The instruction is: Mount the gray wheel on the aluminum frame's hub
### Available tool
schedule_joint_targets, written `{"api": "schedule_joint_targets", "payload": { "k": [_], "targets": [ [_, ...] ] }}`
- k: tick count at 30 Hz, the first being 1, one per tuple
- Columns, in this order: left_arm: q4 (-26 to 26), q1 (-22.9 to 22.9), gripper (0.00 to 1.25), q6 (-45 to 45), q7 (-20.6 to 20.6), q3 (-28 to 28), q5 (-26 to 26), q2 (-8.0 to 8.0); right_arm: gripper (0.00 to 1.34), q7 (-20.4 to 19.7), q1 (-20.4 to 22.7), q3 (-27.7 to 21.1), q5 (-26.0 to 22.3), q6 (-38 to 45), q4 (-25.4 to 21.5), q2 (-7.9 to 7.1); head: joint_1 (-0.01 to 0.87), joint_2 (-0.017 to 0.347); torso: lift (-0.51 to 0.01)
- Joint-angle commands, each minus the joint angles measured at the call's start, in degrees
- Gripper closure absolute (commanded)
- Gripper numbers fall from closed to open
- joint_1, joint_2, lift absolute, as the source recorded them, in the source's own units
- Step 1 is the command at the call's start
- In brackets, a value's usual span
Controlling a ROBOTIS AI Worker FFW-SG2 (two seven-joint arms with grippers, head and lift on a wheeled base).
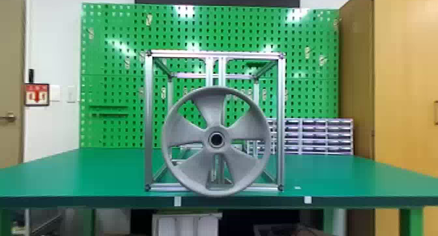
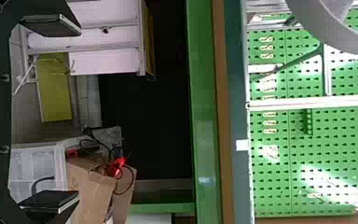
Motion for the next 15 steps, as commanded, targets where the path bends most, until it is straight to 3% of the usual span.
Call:
{"api": "schedule_joint_targets", "payload": {
  "k": [1,15],
  "targets": [
    [0.9,0.2,0.13,-0.8,-0.3,0.1,0.0,-0.21,0.08,0.3,0.3,-0.1,0.1,-0.7,1.2,0.08,-0.005,0.006,-0.499],
    [1.2,0.0,0.13,-1.0,-0.6,0.3,0.1,-0.56,0.08,0.4,0.4,-0.4,-0.1,-0.8,1.2,0.26,-0.005,0.006,-0.499]
  ]
}}
